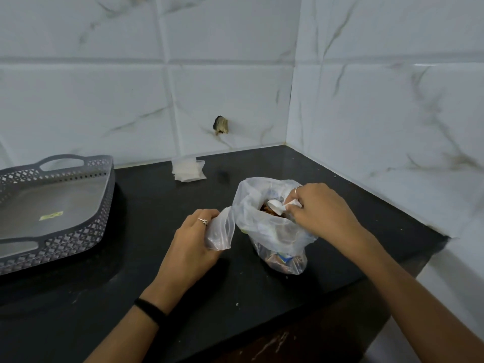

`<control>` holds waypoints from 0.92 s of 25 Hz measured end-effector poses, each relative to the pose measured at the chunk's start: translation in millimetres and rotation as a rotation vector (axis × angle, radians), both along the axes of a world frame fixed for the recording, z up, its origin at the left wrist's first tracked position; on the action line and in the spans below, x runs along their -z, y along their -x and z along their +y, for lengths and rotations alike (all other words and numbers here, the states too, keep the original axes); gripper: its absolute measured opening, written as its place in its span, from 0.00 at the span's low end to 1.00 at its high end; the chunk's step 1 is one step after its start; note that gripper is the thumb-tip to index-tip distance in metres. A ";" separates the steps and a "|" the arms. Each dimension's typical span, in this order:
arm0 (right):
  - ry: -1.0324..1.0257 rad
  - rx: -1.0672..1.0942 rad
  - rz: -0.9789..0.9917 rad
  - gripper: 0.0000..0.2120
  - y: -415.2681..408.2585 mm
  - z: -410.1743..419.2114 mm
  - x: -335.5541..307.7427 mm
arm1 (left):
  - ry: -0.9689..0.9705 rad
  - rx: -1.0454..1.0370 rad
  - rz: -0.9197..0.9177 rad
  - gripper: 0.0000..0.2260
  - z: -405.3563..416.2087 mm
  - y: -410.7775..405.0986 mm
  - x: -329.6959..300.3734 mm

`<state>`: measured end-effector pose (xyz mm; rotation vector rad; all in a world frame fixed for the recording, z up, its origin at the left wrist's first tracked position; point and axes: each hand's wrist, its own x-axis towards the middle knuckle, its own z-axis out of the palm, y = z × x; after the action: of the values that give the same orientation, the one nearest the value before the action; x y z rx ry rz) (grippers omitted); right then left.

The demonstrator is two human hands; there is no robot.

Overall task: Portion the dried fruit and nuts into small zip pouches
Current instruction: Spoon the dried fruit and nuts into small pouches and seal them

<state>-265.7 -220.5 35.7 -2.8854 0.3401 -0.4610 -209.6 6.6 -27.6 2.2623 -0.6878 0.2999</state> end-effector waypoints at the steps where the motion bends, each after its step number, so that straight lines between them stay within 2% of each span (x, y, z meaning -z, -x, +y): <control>1: -0.024 -0.013 0.028 0.11 -2.6 0.3 1.0 | -0.007 0.009 0.017 0.26 -0.8 0.1 0.9; 5: -0.216 -0.094 0.068 0.09 -0.2 2.6 -6.9 | -0.026 0.034 0.037 0.27 -0.6 -0.6 2.7; 9: -0.255 -0.126 0.147 0.11 3.0 4.3 -13.1 | -0.029 0.048 0.016 0.24 -0.1 -0.5 2.0; 11: -0.161 -0.110 0.139 0.12 0.0 11.9 -10.0 | 0.055 0.075 0.041 0.19 -1.3 2.9 1.7; 13: 0.057 -0.112 0.091 0.12 -0.3 20.8 -5.9 | 0.197 0.118 0.167 0.14 -4.6 9.7 -0.6; 16: 0.270 -0.069 0.025 0.12 9.8 20.9 -11.5 | 0.262 0.170 0.300 0.17 -8.8 14.4 -0.9; 18: 0.222 -0.008 0.065 0.12 14.2 12.9 -18.8 | 0.286 0.200 0.320 0.20 -10.5 14.9 0.5; 21: -0.012 -0.004 0.137 0.12 10.8 8.9 -19.5 | 0.314 0.227 0.410 0.24 -16.2 17.4 2.8; 23: -0.062 -0.041 0.149 0.12 8.0 12.2 -15.7 | 0.289 0.225 0.449 0.20 -20.8 20.7 2.2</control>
<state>-273.7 -208.3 51.4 -2.8668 0.3117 -0.2246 -230.2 -14.2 -29.8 1.8639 -0.6056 -0.2031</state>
